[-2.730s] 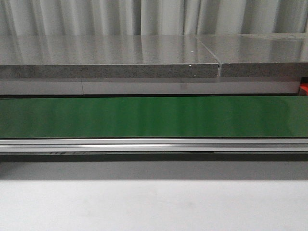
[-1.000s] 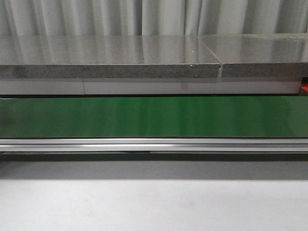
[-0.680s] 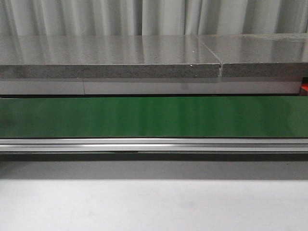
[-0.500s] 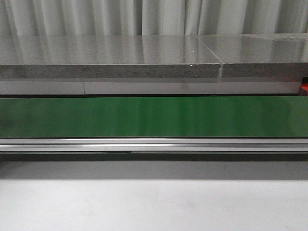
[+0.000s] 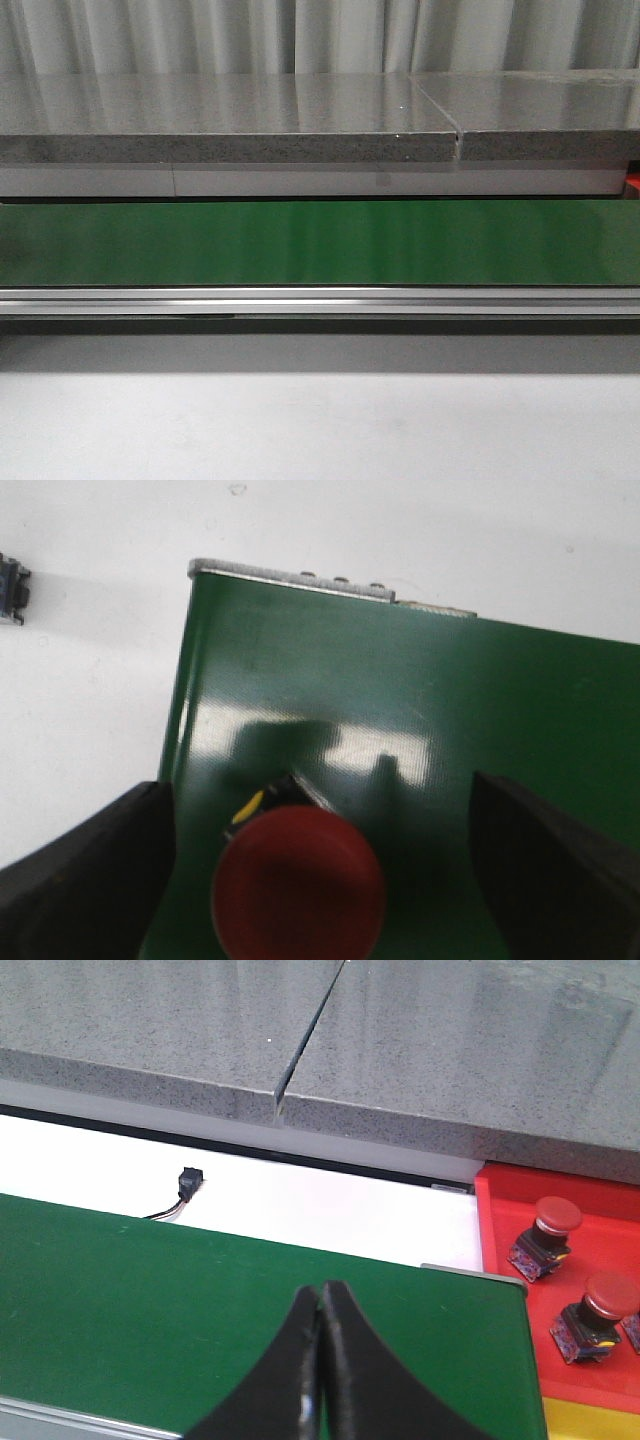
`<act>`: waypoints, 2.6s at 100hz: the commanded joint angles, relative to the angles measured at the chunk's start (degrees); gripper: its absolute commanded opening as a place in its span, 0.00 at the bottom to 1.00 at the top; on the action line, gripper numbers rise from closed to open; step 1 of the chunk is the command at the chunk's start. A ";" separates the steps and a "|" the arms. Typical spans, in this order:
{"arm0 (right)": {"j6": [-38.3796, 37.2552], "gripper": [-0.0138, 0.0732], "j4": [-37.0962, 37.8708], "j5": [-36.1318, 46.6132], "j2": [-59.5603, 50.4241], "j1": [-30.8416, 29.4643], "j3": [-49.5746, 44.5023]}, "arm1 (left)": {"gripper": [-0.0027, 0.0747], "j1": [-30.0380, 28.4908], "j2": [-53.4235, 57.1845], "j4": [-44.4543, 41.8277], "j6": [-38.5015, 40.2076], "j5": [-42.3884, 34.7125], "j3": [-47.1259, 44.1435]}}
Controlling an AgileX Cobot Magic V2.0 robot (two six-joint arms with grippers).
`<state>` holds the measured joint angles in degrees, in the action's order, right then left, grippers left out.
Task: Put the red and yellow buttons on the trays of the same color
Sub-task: 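Carry the red button onto the green conveyor and open the left gripper, then grasp the yellow button on the table with the left gripper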
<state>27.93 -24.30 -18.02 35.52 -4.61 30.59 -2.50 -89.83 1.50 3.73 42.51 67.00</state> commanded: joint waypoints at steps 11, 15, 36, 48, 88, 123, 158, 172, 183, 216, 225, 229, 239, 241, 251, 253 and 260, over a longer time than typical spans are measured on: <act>0.64 0.08 -0.75 3.94 -0.10 0.04 1.60 | 0.80 0.14 1.93 0.11 -0.06 -1.61 6.45; 0.64 0.08 -0.75 3.94 -0.10 0.04 1.60 | 0.80 -0.15 1.93 -0.21 -0.06 -1.40 7.86; 0.64 0.08 -0.75 3.94 -0.10 0.04 1.60 | 0.80 -2.81 1.93 -0.50 -0.06 -0.93 12.03; 0.64 0.08 -0.75 3.94 -0.10 0.04 1.60 | 0.80 -6.33 1.78 -0.50 0.43 -0.20 12.03; 0.64 0.08 -0.75 4.00 -0.10 0.04 1.59 | 0.80 -17.88 -5.59 -0.35 0.43 1.14 11.90; 0.64 0.08 -0.75 4.00 -0.10 0.04 1.59 | 0.80 -18.60 -14.55 -0.46 -0.06 -5.27 15.96; 0.64 0.08 -0.75 4.00 -0.10 0.04 1.59 | 0.80 -18.83 -23.69 -1.50 -0.06 -5.39 24.36; 0.64 0.08 -0.75 4.00 -0.10 0.04 1.59 | 0.80 -19.24 -26.17 -2.02 0.16 -5.39 26.96; 0.64 0.08 -0.75 4.00 -0.10 0.04 1.59 | 0.79 -19.62 -27.47 -2.02 0.16 -5.28 27.83; 0.64 0.08 -0.75 4.00 -0.10 0.04 1.59 | 0.29 -19.84 -28.02 -1.50 0.16 -4.77 27.83; 0.64 0.08 -0.75 4.00 -0.10 0.04 1.59 | 0.09 -19.84 -27.67 -0.87 0.16 -4.18 27.91; 0.64 0.08 -0.75 4.00 -0.10 0.04 1.59 | 0.03 -19.84 -27.26 -0.56 0.16 -4.04 27.91; 0.64 0.08 -0.75 4.00 -0.10 0.04 1.59 | 0.01 -19.84 -25.58 0.84 0.16 -3.96 27.91; 0.64 0.08 -0.75 4.00 -0.10 0.04 1.59 | 0.01 -19.84 -25.02 1.16 0.16 -3.96 27.91; 0.64 0.08 -0.75 4.00 -0.10 0.04 1.59 | 0.01 -19.65 -22.02 2.46 0.16 -3.46 27.91; 0.64 0.08 -0.75 4.00 -0.10 0.04 1.59 | 0.01 -19.60 -21.23 2.59 0.16 -3.19 27.91; 0.64 0.08 -0.75 4.00 -0.10 0.04 1.59 | 0.01 -18.96 -18.43 2.59 -0.10 -2.38 27.91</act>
<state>27.93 -24.30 -18.02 35.52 -4.61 30.59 -22.17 -115.38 3.13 3.61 41.25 93.03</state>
